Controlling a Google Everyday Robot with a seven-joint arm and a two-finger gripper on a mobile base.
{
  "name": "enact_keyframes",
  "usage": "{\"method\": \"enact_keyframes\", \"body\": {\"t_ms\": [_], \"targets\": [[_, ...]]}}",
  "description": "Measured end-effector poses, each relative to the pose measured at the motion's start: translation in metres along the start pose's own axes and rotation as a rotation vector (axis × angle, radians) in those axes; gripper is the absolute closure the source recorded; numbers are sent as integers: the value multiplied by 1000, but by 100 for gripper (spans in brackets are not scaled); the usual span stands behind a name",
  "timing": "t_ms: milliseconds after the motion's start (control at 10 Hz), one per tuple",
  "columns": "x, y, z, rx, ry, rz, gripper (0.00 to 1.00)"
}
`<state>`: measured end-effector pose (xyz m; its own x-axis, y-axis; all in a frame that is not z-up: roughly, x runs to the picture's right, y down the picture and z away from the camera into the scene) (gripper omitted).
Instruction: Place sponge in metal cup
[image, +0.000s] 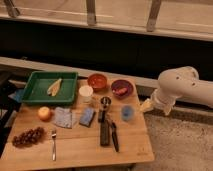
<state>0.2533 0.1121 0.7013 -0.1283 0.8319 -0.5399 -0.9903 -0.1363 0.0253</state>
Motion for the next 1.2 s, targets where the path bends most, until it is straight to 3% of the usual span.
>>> {"method": "enact_keyframes", "body": {"t_ms": [800,1000,1200], "targets": [[-6,8,0,9,-18,-32,23],[-15,38,0,-12,-31,-68,23],[-26,84,2,-50,-39,-107,23]]}}
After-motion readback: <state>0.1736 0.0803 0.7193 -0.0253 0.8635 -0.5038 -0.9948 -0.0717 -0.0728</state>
